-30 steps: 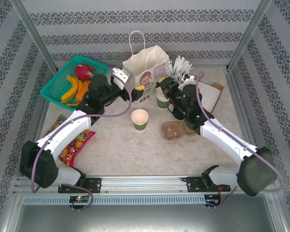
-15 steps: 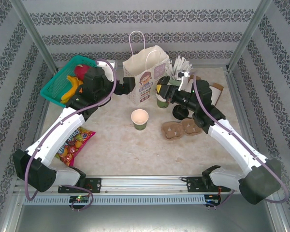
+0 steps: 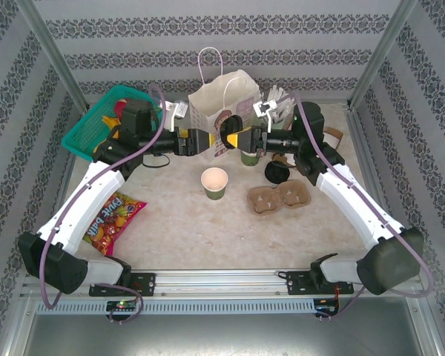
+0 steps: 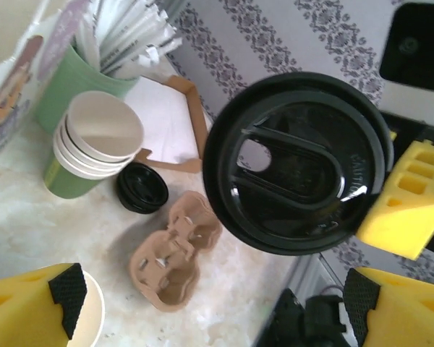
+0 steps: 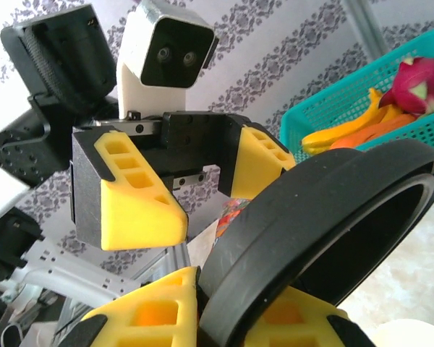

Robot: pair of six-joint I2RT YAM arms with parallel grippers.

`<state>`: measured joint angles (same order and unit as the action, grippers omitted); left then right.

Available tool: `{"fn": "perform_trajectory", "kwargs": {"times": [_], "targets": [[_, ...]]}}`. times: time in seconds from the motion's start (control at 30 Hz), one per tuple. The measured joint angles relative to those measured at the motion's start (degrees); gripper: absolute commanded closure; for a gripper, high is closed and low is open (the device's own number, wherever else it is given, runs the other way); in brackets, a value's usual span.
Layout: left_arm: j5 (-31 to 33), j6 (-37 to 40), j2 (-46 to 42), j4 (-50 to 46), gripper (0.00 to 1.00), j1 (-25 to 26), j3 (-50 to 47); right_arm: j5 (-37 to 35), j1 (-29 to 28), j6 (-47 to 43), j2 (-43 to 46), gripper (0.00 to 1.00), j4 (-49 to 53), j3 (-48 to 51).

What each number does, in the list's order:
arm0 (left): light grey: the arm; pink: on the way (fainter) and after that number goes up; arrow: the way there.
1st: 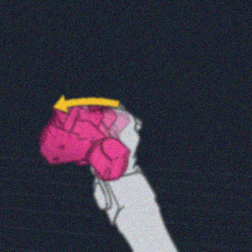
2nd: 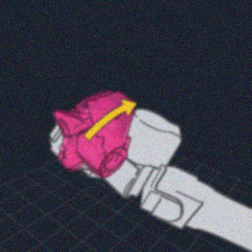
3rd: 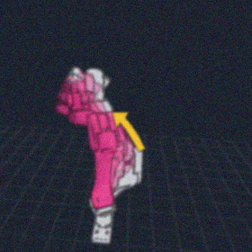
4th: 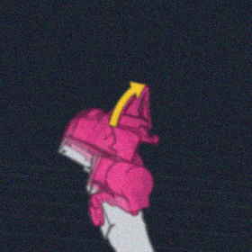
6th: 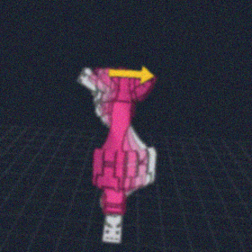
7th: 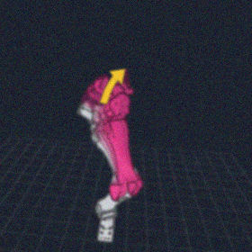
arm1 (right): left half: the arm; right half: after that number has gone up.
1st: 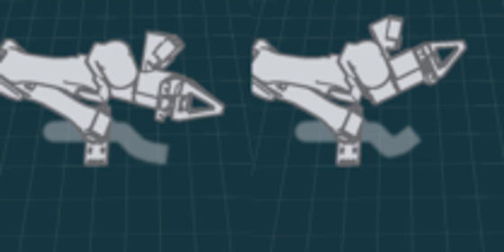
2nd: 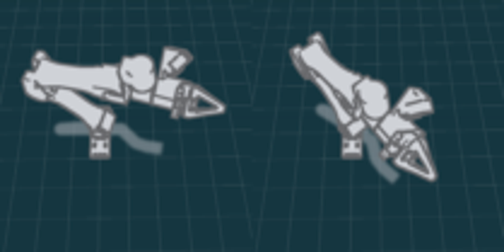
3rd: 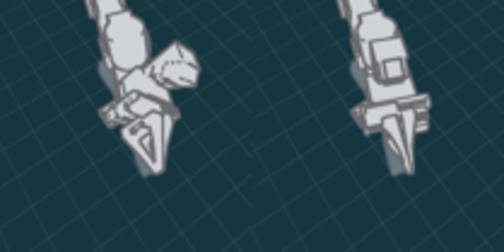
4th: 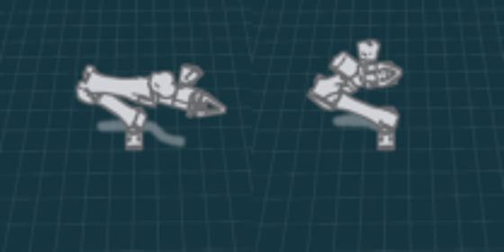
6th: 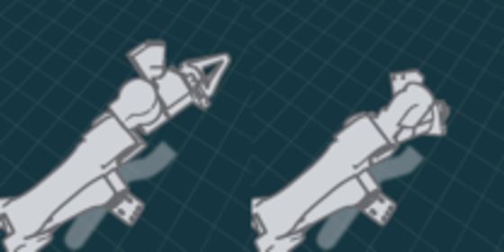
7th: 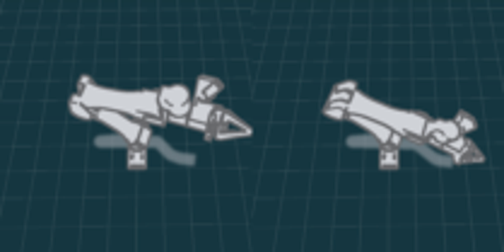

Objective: Pack the takeout coffee

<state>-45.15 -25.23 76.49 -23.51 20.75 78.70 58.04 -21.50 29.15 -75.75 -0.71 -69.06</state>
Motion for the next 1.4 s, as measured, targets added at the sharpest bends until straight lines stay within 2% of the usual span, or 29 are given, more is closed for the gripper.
{"fn": "perform_trajectory", "kwargs": {"times": [0.07,0.33,0.7,0.8,0.93,1.07,1.33,1.4], "targets": [[-1.7,1.4,0.4,-2.4,0.16,-0.2,1.8,1.6,0.0,-1.8,-1.1,1.0,3.1,-2.4],[-6.3,3.7,0.9,-3.8,0.26,-0.2,4.2,4.3,-2.3,-7.4,-1.5,1.0,9.3,-4.7],[-10.1,9.9,0.9,-4.6,0.42,-0.3,3.8,6.8,-4.0,-8.1,-0.5,1.0,10.0,-4.7],[-11.6,10.7,0.9,-4.4,0.49,-0.2,3.0,7.5,-4.7,-8.0,0.4,1.0,10.0,-4.7],[-12.4,11.5,0.9,-4.4,0.52,-0.3,2.8,7.9,-5.8,-7.9,1.0,1.0,10.0,-4.7],[-14.2,11.4,0.9,-3.7,0.61,-0.3,2.5,7.9,-6.1,-7.9,1.0,1.0,10.0,-4.7],[-17.8,10.6,0.9,0.2,0.63,-0.5,0.7,7.8,-7.0,-7.9,1.0,1.0,10.2,-4.7],[-18.6,10.4,0.9,0.6,0.66,-0.6,0.4,7.8,-7.3,-8.0,1.0,1.0,10.2,-4.7]]}}
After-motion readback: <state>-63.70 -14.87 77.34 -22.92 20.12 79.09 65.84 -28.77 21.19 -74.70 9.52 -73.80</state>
